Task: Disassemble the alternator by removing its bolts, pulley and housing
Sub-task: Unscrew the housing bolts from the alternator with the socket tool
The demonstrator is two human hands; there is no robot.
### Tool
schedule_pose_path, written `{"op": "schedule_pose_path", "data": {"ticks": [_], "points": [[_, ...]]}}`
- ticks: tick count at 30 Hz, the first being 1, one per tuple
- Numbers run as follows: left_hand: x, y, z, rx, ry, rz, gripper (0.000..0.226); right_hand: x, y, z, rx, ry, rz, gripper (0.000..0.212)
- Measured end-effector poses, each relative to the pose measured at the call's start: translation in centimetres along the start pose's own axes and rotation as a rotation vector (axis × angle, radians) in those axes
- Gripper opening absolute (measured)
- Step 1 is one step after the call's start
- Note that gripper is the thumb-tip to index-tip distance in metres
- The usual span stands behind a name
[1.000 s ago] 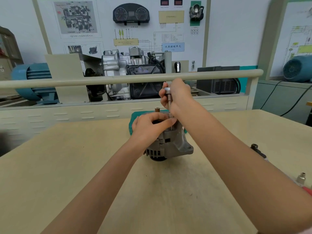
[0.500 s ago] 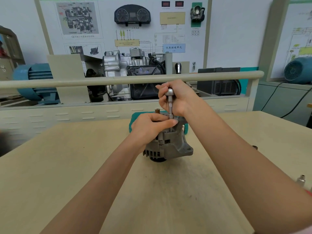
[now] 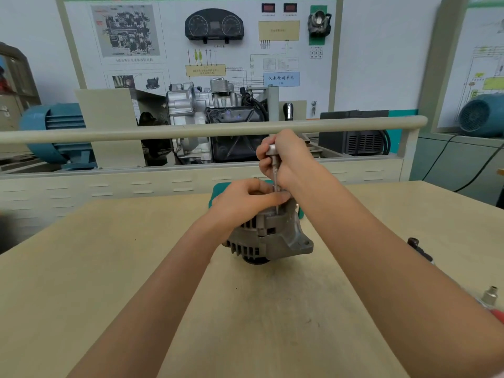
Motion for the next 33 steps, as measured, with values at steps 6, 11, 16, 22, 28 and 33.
{"op": "schedule_pose_path", "data": {"ticks": [6, 11, 16, 22, 28, 33], "points": [[0.2, 0.3, -0.2, -0.023, 0.127, -0.076, 0.014, -1.7, 0.8, 0.8, -0.112, 0.057, -0.28, 0.031], [0.1, 0.3, -0.2, -0.032, 0.143, 0.027, 0.006, -1.4, 1.0, 0.6, -0.113, -0.002, -0.332, 0.027], [0.3, 0.4, -0.2, 0.012, 0.063, 0.123, 0.01, -0.9, 0.9, 0.4, -0.09, -0.037, -0.277, 0.028], [0.2, 0.2, 0.5, 0.022, -0.141, 0.214, 0.015, 0.4, 0.9, -0.6, 0.265, 0.094, 0.211, 0.03], [0.0, -0.1, 0.9, -0.022, -0.112, 0.049, 0.016, -1.2, 0.5, 0.3, 0.055, 0.192, 0.017, 0.022], [0.5, -0.4, 1.2, -0.097, -0.069, -0.127, 0.029, -1.4, 0.5, 0.7, -0.091, 0.152, -0.166, 0.033]]}}
Point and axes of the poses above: each hand's wrist, its own y-axis away from the middle knuckle, its own x-axis out of the back of the hand, z = x × y, the point moved 8 cm from there along -y, towards the middle knuckle, and after that the axes turned 12 degrees about -x, right-handed, at the moved point
